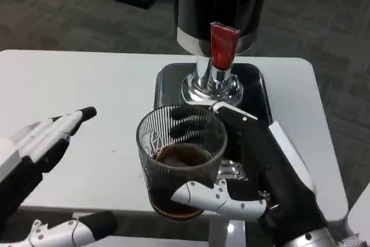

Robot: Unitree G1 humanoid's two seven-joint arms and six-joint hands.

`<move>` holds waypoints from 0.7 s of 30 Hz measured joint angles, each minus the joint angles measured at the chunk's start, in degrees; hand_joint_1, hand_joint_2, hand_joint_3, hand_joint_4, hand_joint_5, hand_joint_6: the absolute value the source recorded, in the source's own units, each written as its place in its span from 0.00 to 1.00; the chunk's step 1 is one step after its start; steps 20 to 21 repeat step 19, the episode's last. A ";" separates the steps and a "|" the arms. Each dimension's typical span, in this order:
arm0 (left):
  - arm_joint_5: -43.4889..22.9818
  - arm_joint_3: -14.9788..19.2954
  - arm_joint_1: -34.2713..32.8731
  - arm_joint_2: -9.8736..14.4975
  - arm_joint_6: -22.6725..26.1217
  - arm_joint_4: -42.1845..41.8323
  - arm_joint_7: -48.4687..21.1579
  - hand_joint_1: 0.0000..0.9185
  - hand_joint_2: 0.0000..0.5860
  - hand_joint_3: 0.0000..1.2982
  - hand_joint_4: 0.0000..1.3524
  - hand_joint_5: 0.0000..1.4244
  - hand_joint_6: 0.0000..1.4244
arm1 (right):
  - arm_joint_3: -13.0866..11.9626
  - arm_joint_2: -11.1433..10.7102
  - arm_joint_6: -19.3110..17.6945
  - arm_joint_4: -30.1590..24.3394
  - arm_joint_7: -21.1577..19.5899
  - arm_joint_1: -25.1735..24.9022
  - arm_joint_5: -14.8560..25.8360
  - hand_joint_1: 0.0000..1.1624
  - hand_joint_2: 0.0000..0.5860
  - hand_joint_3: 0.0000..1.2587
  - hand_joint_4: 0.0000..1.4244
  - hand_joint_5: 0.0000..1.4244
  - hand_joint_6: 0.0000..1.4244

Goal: Grasp the cup under the faucet to collect the drink, then remove the cup.

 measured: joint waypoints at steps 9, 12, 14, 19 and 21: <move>-0.03 0.03 0.30 -0.37 0.38 -3.32 -1.26 0.00 0.12 0.00 0.00 0.00 0.00 | 0.08 -1.48 0.91 -2.83 1.42 2.51 0.08 0.76 0.28 0.51 0.48 0.63 0.70; -0.02 -0.08 0.38 -0.53 0.42 -3.92 -1.32 0.00 0.12 0.00 0.00 0.00 0.00 | 0.17 -1.61 0.95 -3.18 1.43 2.61 0.08 0.75 0.27 0.51 0.48 0.63 0.70; -0.02 -0.18 0.44 -0.62 0.45 -4.04 -1.35 0.00 0.12 0.00 0.00 0.00 0.00 | 0.23 -1.61 0.95 -3.29 1.43 2.61 0.08 0.75 0.27 0.51 0.48 0.63 0.70; -0.02 -0.48 0.50 -0.89 0.54 -4.06 -1.38 0.00 0.13 0.00 0.00 0.00 0.00 | 0.45 -1.61 1.02 -3.31 1.43 2.63 0.08 0.75 0.27 0.51 0.48 0.63 0.70; -0.02 -0.48 0.50 -0.89 0.54 -4.06 -1.38 0.00 0.13 0.00 0.00 0.00 0.00 | 0.45 -1.61 1.02 -3.31 1.43 2.63 0.08 0.75 0.27 0.51 0.48 0.63 0.70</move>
